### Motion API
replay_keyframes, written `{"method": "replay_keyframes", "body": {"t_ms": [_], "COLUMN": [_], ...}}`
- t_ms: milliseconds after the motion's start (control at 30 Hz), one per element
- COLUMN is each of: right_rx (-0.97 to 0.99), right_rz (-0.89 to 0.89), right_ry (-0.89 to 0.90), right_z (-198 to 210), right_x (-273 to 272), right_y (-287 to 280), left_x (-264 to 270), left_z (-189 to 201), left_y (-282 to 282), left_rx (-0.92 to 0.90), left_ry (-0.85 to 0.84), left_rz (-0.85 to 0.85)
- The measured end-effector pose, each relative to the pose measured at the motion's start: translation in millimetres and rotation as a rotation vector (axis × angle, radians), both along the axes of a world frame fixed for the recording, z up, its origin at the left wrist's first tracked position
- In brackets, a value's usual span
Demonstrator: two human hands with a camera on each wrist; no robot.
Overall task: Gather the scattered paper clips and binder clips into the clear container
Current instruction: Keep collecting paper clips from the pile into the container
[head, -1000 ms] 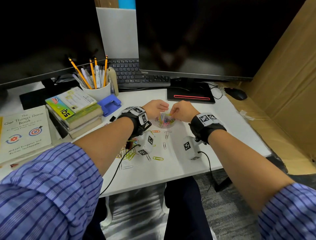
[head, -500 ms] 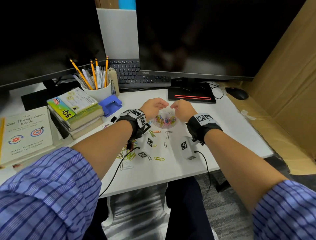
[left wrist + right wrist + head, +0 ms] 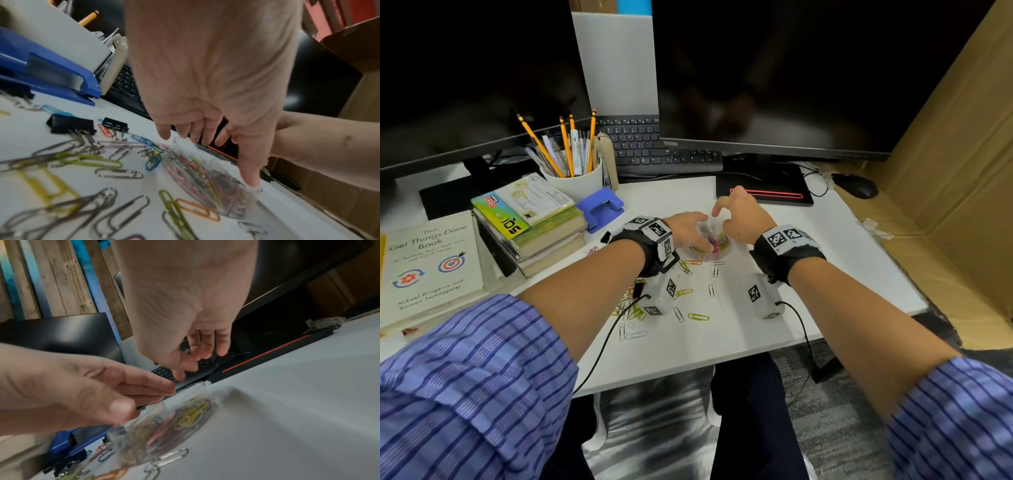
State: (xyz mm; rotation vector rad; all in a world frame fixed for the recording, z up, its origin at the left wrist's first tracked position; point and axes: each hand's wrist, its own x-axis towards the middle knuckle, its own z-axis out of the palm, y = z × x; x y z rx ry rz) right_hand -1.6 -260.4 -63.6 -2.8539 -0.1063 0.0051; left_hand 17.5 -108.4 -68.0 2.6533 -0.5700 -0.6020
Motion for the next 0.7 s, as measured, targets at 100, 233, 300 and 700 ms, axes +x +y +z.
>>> {"method": "replay_keyframes", "body": {"t_ms": [100, 233, 300, 700], "right_rx": [-0.109, -0.096, -0.073, 0.040], "right_rz": [-0.004, -0.027, -0.017, 0.055], "right_ry": [0.082, 0.162, 0.203, 0.205], "right_z": [0, -1, -2, 4], "right_x": [-3, -5, -3, 0], "right_y": [3, 8, 12, 15], "left_x": [0, -3, -4, -2], "left_z": [-3, -3, -4, -1], "left_y": [2, 2, 3, 1], "left_rx": [0.002, -0.022, -0.029, -0.021], "left_ry": [-0.015, 0.002, 0.022, 0.047], "left_rz": [0.015, 0.021, 0.026, -0.035]}}
